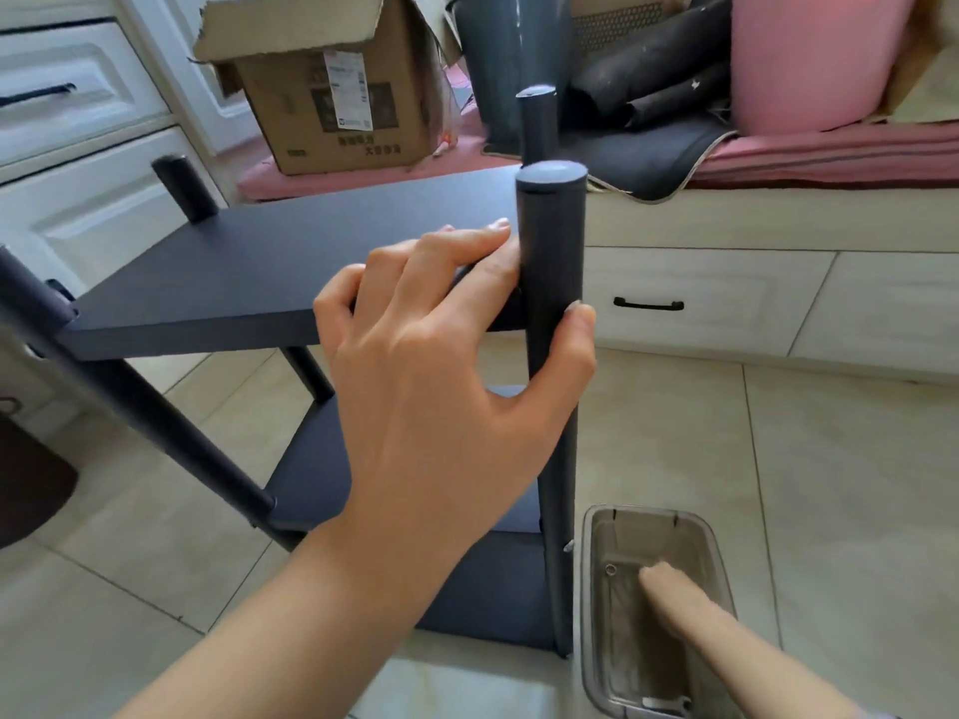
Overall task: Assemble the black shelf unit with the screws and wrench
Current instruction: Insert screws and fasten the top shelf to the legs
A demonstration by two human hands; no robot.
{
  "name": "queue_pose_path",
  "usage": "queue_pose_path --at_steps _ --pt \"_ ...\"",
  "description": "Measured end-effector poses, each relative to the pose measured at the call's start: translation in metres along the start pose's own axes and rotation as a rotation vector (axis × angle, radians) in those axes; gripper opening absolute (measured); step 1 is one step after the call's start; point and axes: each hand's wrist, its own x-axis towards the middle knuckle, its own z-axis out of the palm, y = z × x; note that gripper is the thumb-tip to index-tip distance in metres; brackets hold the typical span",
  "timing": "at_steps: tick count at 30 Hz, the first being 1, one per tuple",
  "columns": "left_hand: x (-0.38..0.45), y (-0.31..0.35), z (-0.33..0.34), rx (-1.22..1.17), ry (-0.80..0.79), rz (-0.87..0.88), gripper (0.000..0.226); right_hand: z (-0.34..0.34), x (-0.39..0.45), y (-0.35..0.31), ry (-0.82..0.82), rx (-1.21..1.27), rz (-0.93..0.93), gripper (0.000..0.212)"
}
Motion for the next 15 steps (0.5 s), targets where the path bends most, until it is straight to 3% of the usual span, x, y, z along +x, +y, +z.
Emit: queue_pose_path --at_steps 4,9,15 --pt "0.0 0.004 0.004 -0.005 0.016 -0.001 0.039 0.002 0.01 0.017 0.071 -0.202 -0.13 0.036" --pt "0.0 0.007 0.006 -0.003 0.026 -0.01 0.038 0.0 0.012 0.033 0.08 -0.273 -0.136 0.041" --pt "0.0 0.008 0.006 -0.005 0.016 -0.019 0.039 -0.001 0.003 0.04 0.122 -0.034 0.01 0.042"
